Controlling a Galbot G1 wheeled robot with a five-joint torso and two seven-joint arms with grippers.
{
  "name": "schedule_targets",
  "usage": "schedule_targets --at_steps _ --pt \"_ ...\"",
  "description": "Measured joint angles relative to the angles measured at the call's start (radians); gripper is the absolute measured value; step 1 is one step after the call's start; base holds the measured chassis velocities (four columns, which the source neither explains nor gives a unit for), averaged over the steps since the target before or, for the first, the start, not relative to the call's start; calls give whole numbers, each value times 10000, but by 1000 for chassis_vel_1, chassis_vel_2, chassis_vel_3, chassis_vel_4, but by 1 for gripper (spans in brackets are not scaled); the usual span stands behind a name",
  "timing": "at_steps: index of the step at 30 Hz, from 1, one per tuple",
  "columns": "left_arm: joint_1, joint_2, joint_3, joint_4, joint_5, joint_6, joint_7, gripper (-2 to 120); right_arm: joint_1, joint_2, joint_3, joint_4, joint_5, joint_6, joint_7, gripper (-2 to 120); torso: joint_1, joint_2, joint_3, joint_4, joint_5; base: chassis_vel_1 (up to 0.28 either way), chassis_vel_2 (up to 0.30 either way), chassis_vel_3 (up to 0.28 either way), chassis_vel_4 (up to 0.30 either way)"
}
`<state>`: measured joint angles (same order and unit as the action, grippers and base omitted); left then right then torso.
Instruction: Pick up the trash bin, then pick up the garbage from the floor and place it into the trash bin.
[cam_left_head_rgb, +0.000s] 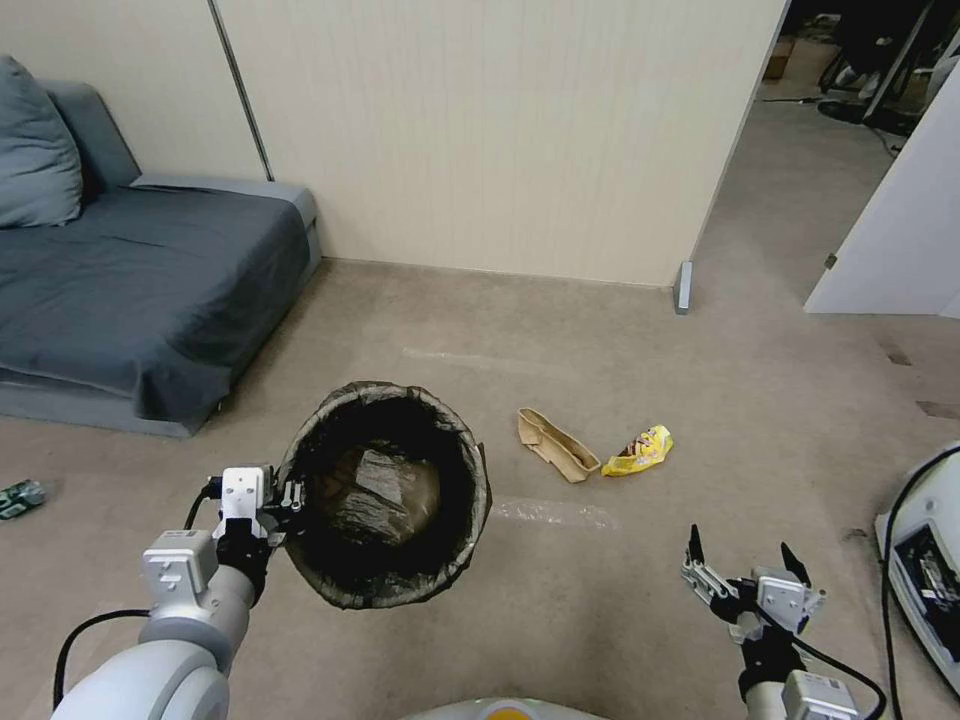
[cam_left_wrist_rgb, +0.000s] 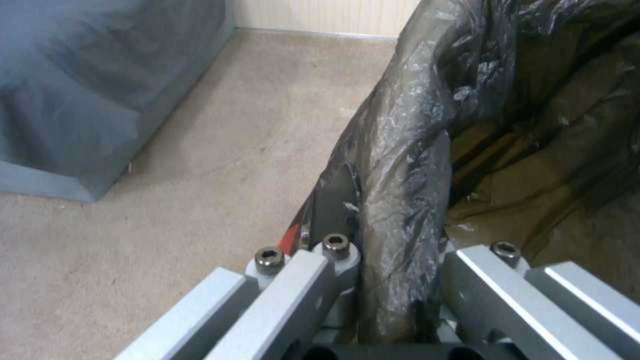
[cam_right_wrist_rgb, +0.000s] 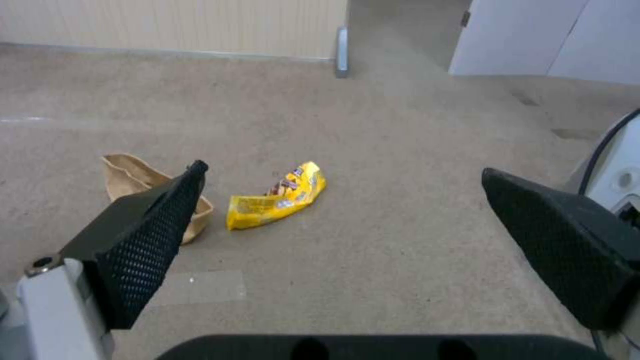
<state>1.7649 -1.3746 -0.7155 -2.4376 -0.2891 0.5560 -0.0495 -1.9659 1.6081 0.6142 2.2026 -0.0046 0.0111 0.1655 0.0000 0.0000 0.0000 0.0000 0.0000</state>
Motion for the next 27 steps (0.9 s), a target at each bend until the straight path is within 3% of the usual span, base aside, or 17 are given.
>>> schedule_targets --at_steps 27 --pt "4 -34 5 67 35 16 6 1 41 0 -4 -170 -14 -37 -2 100 0 0 0 0 1 -43 39 42 -39"
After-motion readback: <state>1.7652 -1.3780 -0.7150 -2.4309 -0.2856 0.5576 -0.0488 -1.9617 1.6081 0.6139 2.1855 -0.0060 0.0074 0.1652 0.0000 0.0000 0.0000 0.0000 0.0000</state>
